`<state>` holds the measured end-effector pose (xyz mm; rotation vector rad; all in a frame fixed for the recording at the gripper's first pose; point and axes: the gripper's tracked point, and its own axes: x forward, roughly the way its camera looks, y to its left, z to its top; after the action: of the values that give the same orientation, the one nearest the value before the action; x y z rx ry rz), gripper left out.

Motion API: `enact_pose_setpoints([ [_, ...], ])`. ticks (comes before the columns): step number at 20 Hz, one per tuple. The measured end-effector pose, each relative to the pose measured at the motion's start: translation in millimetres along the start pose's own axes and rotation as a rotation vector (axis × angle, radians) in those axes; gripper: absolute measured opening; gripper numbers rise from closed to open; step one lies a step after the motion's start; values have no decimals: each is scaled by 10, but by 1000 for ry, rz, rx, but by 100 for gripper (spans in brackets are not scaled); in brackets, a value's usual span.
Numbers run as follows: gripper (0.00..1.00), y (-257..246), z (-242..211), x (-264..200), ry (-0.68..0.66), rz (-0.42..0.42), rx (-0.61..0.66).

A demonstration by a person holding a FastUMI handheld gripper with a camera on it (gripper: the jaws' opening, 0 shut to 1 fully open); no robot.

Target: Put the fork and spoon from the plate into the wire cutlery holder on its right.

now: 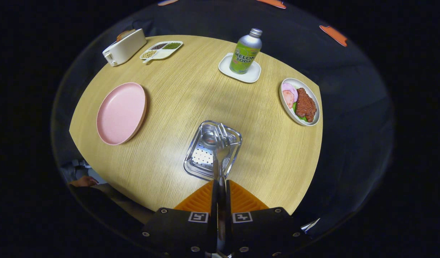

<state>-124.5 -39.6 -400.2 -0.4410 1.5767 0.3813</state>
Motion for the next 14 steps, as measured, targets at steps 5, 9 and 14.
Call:
enact_pose_setpoints([
  [5, 12, 20, -40, -68, 21, 10, 15],
  [9, 11, 9, -113, -139, 37, 20, 4],
  [14, 12, -51, -82, -99, 43, 10, 5],
])
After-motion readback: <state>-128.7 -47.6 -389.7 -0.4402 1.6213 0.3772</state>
